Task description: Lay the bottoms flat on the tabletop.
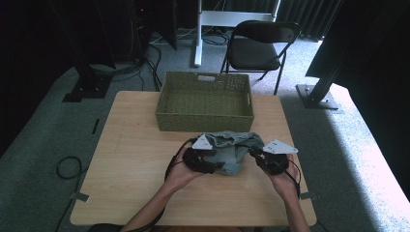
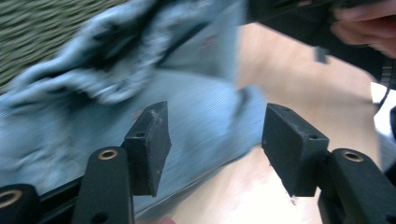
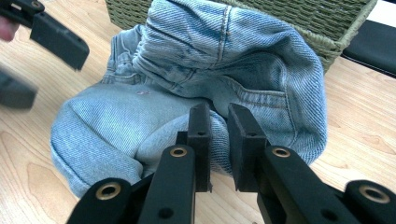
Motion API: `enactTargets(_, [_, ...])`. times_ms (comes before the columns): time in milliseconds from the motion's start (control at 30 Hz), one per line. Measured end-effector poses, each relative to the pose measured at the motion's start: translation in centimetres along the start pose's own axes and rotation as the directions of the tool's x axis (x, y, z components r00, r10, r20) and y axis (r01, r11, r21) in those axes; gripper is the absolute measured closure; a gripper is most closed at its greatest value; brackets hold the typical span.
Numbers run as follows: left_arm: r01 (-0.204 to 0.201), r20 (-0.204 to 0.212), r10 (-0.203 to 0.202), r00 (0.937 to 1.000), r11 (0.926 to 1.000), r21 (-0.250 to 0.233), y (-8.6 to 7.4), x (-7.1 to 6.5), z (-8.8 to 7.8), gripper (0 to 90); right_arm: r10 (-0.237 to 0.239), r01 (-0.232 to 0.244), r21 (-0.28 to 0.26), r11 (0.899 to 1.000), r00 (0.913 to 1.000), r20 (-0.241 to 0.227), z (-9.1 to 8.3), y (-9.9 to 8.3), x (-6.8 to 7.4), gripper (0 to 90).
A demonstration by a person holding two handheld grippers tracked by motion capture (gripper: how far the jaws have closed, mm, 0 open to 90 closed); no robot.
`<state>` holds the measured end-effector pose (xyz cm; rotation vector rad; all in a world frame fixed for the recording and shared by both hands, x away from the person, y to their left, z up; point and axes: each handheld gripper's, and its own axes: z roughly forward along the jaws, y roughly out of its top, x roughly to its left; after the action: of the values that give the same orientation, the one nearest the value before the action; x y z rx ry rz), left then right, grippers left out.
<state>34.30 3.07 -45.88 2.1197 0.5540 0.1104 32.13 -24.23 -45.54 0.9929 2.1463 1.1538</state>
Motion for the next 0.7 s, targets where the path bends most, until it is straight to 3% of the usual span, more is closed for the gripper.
enactTargets(133, [-0.048, 0.039, 0.048, 0.9981, 0.9988, -0.001, 0.4, -1.2, 1.1, 33.0, 0.001, -0.001, -0.001, 1.000, 1.0000, -0.002, 0.0, 0.1, 0.1, 80.5])
enactTargets(167, [-0.065, 0.047, 0.064, 0.9968, 0.9977, 0.017, 0.4, -1.6, 2.1, 31.7, 0.005, -0.005, -0.004, 1.000, 1.0000, -0.006, 0.1, 0.1, 0.1, 80.5])
enactTargets(333, [-0.113, -0.021, 0.115, 0.9931, 0.9905, 0.078, -0.2, -2.0, 3.9, 33.0, 0.009, -0.009, -0.005, 1.000, 0.9999, -0.008, 0.0, 0.1, 0.1, 80.5])
enactTargets(400, [-0.109, -0.038, 0.114, 0.9927, 0.9875, 0.114, -0.5, -1.8, 4.0, 45.8, 0.010, -0.010, -0.005, 1.000, 0.9999, -0.010, 0.0, 0.1, 0.0, 80.5])
enactTargets(433, [-0.099, -0.022, 0.102, 0.9945, 0.9871, 0.126, -0.5, -1.6, 4.0, 56.1, 0.010, -0.010, -0.005, 1.000, 0.9999, -0.011, 0.0, 0.0, 0.0, 80.4])
enactTargets(500, [-0.099, -0.030, 0.104, 0.9941, 0.9863, 0.131, -0.6, -1.4, 3.7, 73.3, 0.014, -0.014, -0.005, 1.000, 0.9998, -0.011, 0.0, 0.0, -0.1, 80.4])
enactTargets(600, [-0.078, -0.037, 0.082, 0.9959, 0.9918, 0.101, -0.5, -0.7, 2.5, 81.4, 0.015, -0.015, -0.006, 1.000, 0.9999, -0.007, -0.1, 0.0, -0.2, 80.5])
enactTargets(700, [-0.007, -0.043, 0.009, 0.9990, 0.9994, 0.035, -0.7, 0.8, 0.3, 82.3, 0.025, -0.025, -0.015, 1.000, 0.9997, -0.001, -0.5, -0.1, -0.6, 80.5])
